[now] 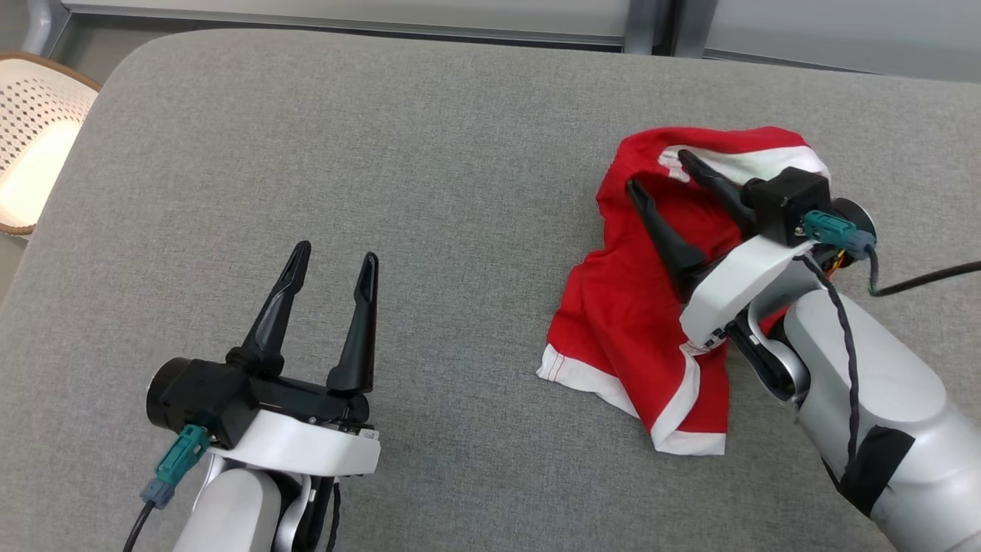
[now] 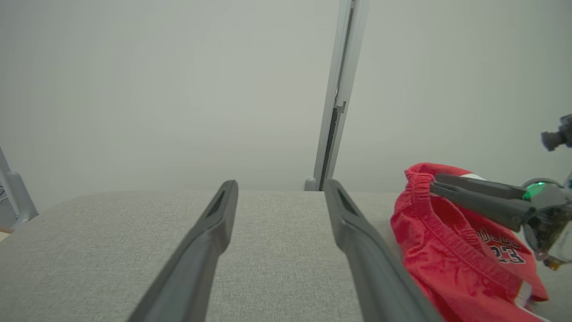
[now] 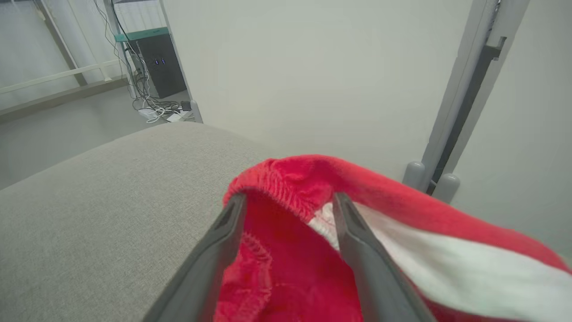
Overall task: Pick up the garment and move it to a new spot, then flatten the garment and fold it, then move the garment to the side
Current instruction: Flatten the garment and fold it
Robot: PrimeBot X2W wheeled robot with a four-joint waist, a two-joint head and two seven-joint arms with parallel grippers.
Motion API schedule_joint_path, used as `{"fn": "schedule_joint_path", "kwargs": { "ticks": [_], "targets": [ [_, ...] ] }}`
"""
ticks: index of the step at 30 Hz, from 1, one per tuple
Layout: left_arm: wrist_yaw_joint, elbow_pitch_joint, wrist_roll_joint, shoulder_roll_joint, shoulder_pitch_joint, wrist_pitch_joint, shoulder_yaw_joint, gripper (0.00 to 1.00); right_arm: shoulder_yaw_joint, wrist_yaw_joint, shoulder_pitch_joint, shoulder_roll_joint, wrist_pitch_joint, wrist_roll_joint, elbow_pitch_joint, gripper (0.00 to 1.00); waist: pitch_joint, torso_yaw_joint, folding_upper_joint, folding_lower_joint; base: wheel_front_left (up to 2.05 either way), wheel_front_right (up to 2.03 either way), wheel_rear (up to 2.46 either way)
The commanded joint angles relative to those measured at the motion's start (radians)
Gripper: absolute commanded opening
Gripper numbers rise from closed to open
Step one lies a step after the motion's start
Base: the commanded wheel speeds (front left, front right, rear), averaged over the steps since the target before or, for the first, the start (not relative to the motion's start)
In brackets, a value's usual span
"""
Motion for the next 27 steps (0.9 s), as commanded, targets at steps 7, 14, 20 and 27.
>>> {"fn": "schedule_joint_path", "kwargs": {
  "ticks": [7, 14, 20, 27],
  "targets": [
    [-0.006, 0.012, 0.020, 0.006, 0.022, -0.001, 0.036, 1.00, -0.043, -0.001, 0.109, -0.050, -0.115, 0.094, -0.054, 1.00, -0.044, -0.041, 0.0000, 0.0000, 0.00, 0.00, 0.00],
    [0.000, 0.021, 0.029, 0.024, 0.069, -0.001, 0.058, 1.00, -0.217, -0.001, 0.311, -0.097, -0.142, 0.073, -0.218, 1.00, -0.105, -0.099, 0.0000, 0.0000, 0.00, 0.00, 0.00],
    [0.004, 0.025, 0.023, 0.045, 0.114, 0.004, 0.067, 1.00, -0.390, -0.001, 0.518, -0.087, -0.122, 0.010, -0.354, 1.00, -0.160, -0.136, 0.0000, 0.0000, 0.00, 0.00, 0.00],
    [0.013, 0.011, 0.016, 0.063, 0.153, 0.026, 0.068, 1.00, -0.541, -0.001, 0.728, -0.031, -0.025, -0.065, -0.525, 1.00, -0.192, -0.154, 0.0000, 0.0000, 0.00, 0.00, 0.00]
  ]
}}
